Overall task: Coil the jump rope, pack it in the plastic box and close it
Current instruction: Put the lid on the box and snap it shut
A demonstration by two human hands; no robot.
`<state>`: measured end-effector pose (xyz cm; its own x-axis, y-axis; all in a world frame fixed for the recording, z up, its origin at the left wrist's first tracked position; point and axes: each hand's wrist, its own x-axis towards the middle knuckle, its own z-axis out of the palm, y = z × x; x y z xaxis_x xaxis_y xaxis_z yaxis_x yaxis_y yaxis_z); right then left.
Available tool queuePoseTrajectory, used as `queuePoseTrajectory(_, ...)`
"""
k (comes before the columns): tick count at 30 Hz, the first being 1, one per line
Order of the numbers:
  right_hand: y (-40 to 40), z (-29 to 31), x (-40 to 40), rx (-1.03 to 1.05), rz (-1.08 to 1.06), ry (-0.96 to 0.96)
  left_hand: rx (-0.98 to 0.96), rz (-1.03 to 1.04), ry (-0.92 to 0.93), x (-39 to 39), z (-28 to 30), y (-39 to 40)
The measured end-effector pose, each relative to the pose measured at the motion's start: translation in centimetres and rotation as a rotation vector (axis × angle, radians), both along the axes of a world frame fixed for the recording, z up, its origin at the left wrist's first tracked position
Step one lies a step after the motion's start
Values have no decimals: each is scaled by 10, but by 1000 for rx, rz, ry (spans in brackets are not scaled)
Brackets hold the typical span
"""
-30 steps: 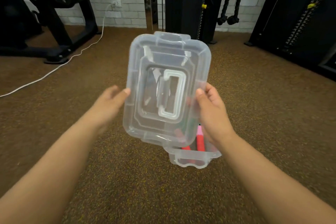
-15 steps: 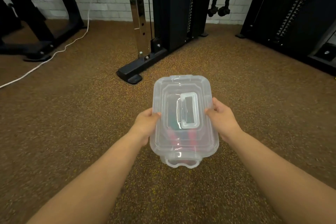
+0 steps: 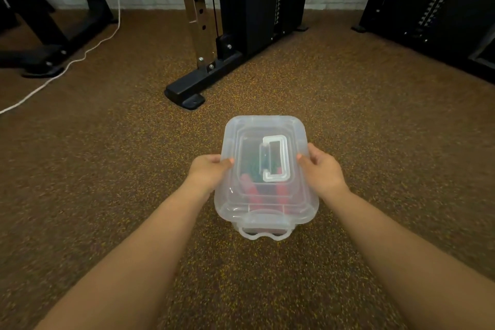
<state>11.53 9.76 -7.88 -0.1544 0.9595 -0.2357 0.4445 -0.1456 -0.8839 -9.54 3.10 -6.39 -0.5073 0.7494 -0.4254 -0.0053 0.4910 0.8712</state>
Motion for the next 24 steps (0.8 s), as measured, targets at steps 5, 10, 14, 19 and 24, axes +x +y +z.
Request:
queuePoseTrajectory(5, -3, 2, 0, 27, 18, -86, -65, -19, 3, -1, 7, -1)
queuePoseTrajectory(10, -8, -2, 4, 35, 33, -192, -108, -28, 21, 1, 5, -12)
queuePoseTrajectory(14, -20, -7, 13, 27, 41, -213, -123, -46, 35, 5, 1, -28)
queuePoseTrajectory(19, -37, -11, 23, 50, 57, -224, -144, -103, 54, 12, 2, -44)
queuePoseTrajectory(24, -48, -2, 28, 73, 64, -183, -148, -196, 283, 19, 2, -55)
